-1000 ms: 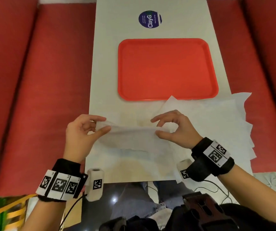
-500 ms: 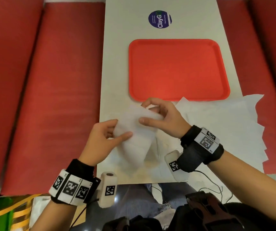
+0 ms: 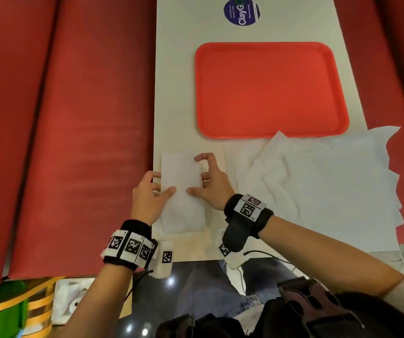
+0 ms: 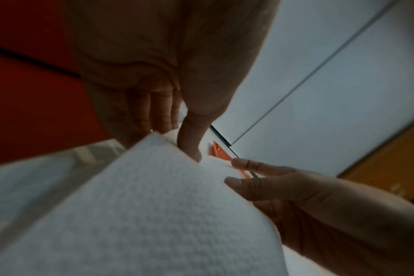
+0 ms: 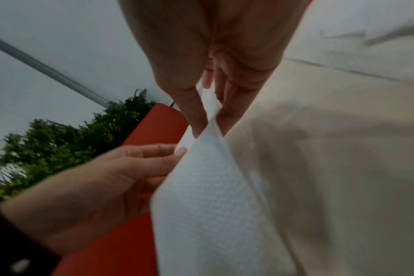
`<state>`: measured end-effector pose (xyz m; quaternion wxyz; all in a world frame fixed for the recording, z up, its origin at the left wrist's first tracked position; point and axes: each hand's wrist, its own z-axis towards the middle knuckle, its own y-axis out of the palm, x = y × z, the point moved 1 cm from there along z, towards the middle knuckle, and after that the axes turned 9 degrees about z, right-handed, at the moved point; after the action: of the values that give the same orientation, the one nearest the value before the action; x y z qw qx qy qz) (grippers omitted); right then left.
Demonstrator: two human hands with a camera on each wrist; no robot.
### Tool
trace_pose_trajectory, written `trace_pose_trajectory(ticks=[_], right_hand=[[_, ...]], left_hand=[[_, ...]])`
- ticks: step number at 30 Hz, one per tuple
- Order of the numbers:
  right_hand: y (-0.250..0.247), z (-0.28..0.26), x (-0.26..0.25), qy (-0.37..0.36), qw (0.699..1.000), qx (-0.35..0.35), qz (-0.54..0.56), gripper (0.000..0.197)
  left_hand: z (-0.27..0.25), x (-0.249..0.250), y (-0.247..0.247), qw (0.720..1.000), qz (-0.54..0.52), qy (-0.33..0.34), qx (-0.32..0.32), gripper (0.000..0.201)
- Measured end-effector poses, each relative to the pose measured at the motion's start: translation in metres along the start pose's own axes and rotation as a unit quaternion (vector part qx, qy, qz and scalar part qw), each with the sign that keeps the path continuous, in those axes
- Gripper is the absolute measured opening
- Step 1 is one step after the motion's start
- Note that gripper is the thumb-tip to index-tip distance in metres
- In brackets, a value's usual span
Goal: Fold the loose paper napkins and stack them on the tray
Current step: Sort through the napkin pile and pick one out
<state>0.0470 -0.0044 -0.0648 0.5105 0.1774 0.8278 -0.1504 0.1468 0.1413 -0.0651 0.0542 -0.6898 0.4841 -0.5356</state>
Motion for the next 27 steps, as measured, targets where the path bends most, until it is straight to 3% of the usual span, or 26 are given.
trace_pose_trajectory(ticks=[7,14,16,18,21,27], right_hand=[[0.012,0.007,0.017,-0.001,0.994,-0.002,-0.112,0.046],[0.012,-0.003,0.028,0.008,0.997,-0.005,-0.071,0.044],[0.010,-0.005,0.030,0.007,0.995,-0.008,-0.101,0.046],[0.006,-0.007,0.028,-0.009,0.990,0.003,-0.138,0.051],[-0.017,-0.014,0.021,-0.027,0.992,0.033,-0.118,0.055],[-0.119,-0.055,0.016,-0.015,0.972,0.112,-0.204,0.030]], left_hand=[[-0.006,-0.005,0.014,0.989,0.132,0.058,0.028,0.043],[-0.011,-0.009,0.015,0.996,0.077,0.021,0.039,0.041],[-0.015,-0.007,0.016,0.984,0.166,0.039,0.050,0.042],[-0.020,-0.004,0.017,0.946,0.302,0.086,0.074,0.046],[-0.029,-0.005,0.023,0.906,0.394,0.143,0.062,0.056],[-0.038,-0.007,0.042,0.914,0.392,0.099,-0.038,0.079]])
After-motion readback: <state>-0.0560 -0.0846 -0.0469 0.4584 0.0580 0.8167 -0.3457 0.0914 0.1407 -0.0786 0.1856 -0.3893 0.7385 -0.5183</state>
